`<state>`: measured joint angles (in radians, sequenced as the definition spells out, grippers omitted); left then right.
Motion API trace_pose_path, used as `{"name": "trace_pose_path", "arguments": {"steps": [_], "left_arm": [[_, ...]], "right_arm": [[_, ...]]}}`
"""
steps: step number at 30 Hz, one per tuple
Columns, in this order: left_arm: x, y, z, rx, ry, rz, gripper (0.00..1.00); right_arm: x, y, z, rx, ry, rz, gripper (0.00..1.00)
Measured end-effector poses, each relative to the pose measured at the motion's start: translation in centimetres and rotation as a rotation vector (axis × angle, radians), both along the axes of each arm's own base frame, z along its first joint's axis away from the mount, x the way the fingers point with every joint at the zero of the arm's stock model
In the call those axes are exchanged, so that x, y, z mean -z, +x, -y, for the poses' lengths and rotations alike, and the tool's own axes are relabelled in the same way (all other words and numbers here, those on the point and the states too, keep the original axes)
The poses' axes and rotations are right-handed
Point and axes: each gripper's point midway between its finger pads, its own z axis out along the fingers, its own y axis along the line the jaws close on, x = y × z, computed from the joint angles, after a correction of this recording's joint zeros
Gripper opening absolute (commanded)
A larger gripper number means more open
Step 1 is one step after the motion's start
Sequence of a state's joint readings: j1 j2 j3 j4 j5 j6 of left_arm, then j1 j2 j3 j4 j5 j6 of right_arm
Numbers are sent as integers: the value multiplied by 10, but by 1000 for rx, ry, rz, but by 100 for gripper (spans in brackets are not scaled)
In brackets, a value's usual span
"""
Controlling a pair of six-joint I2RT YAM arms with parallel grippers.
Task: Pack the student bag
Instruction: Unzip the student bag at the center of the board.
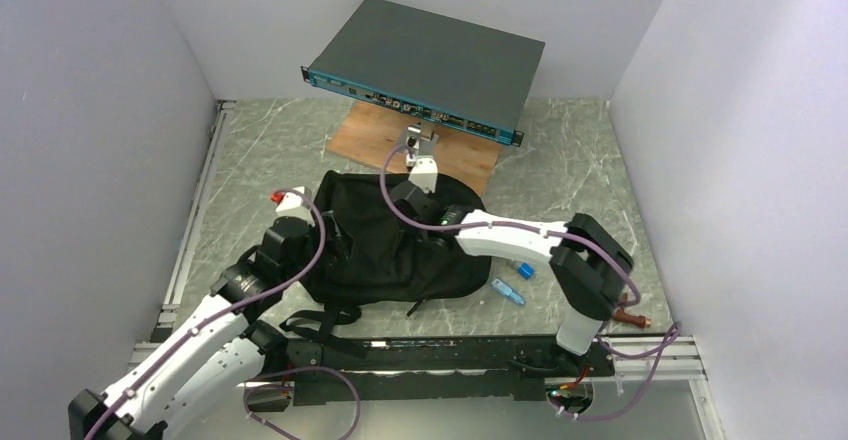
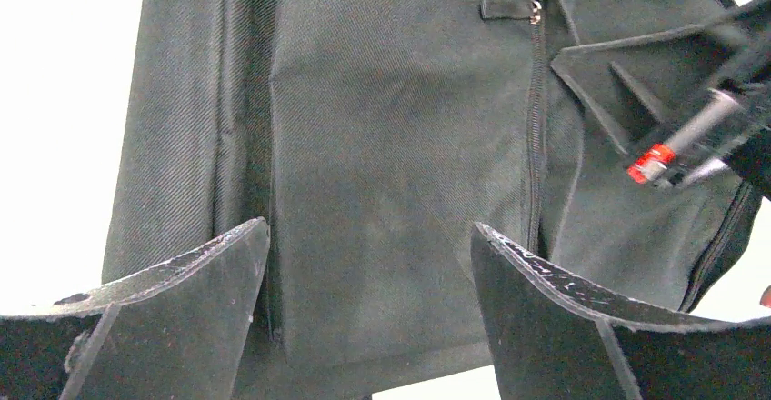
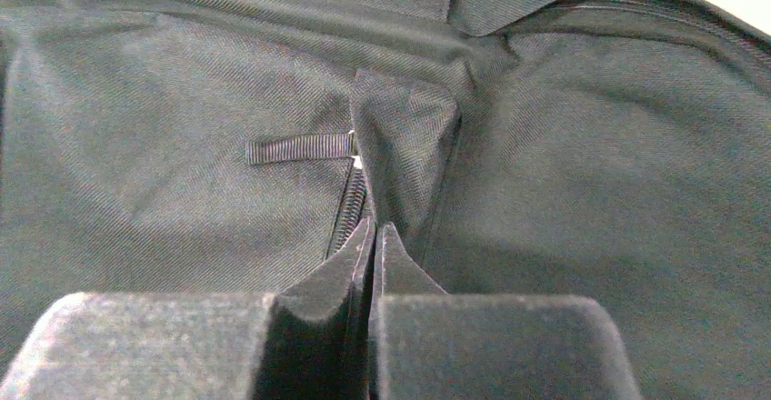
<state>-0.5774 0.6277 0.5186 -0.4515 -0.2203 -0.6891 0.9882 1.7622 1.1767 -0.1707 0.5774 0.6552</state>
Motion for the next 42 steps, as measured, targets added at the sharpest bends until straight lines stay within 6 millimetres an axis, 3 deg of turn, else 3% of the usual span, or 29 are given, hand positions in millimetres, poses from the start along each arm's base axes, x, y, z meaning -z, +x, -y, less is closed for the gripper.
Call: {"name": "trace_pose_path", "arguments": {"steps": [7, 12, 19, 35, 42], "left_arm": [[-12, 23, 34, 130, 14, -9, 79], [-25, 55, 75, 256, 17, -43, 61], [-15, 89, 115, 379, 34, -104, 56], [31, 110, 134, 415, 59, -189, 49], [35, 114, 136, 404, 48, -195, 52]], "right_arm": [[-16, -13, 18, -55, 206, 51, 0], [-11, -14, 25, -88, 289, 54, 0], [-16, -12, 20, -133, 347, 51, 0], [-21, -18, 21, -168, 377, 70, 0], [-21, -18, 20, -180, 373, 69, 0]]}}
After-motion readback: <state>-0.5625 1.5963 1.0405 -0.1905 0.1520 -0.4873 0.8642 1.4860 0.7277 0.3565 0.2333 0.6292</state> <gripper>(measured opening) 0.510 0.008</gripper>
